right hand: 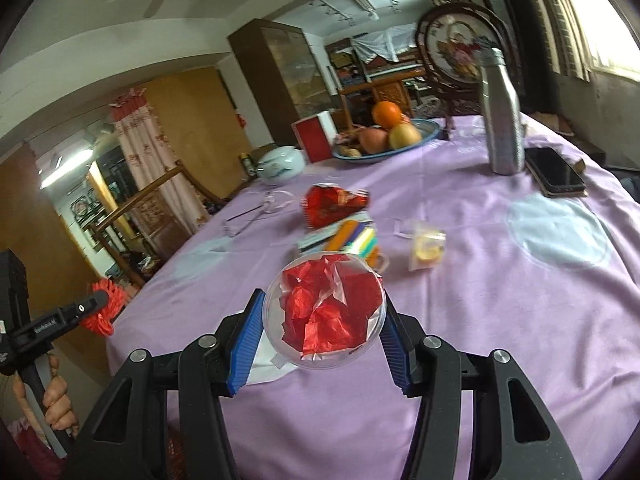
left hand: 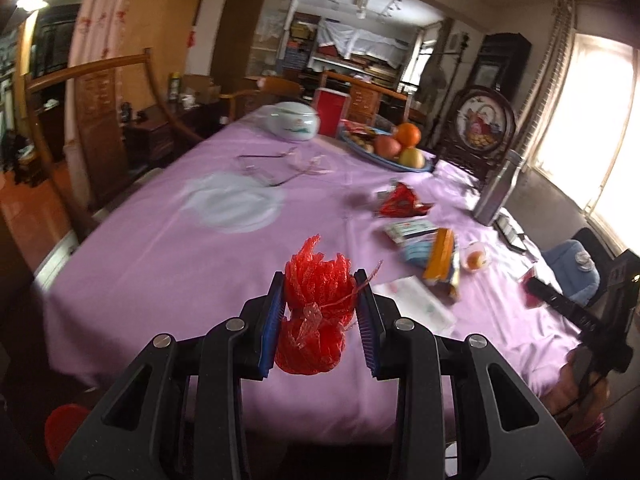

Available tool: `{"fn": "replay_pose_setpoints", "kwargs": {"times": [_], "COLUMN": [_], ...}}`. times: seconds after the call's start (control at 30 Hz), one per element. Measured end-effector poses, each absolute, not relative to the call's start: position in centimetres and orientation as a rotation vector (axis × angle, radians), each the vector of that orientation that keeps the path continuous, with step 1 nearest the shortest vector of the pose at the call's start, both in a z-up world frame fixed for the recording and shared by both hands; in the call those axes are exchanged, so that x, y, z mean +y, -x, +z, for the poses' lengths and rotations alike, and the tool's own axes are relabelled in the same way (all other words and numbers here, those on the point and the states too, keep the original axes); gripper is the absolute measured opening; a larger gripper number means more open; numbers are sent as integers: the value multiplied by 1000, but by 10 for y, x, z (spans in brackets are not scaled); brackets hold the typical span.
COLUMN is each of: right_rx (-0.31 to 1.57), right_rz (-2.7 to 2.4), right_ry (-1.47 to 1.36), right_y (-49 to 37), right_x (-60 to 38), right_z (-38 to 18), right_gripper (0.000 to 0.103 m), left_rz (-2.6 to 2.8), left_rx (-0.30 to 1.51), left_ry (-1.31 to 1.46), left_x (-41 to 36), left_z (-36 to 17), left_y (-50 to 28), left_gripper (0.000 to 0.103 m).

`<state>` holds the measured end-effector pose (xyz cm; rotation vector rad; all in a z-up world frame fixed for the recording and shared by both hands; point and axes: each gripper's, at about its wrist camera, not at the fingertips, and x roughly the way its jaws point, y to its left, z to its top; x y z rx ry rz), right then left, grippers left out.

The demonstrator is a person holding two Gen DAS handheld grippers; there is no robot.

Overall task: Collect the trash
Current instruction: 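Grasp the red plastic wrapper with the left tool while the right tool grasps the clear cup of red paper, then carry both items to the red basket and open both tools to drop them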

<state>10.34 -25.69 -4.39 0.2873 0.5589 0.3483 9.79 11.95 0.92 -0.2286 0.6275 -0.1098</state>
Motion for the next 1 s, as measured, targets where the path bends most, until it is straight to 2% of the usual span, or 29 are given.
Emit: {"fn": "replay_pose_setpoints", "kwargs": {"times": [0.37,0.7,0.73,0.77,0.87,0.97,1.0], "right_rx": [537,619,627,635,666,710,729], "right_rz": [502,672,688,706,764,835,862], "right_ry": [-200,-86,-76,-64,-29,8,21], "right_y": [-56,-37,-35,-33,-23,-14,-10], "right_x": [-183,-81,-72,-62,-30,3,15], "right_z": [-20,-18,-19,-19,-23,-31,-35], "right_gripper": [54,54,54,54,54,54,54], "left_rz": [102,271,289,304,365,410,419], "left_rx": [661,762,770,780,779,726,716], "left_ry": [296,461,465,468,493,529,531], "left_x": [221,319,327,332,350,367,370], "left_z": [-29,-100,-105,-109,-114,-104,-102], "left_y": [0,59,65,68,82,95,100], "left_gripper": [35,35,38,48,70,81,82]}}
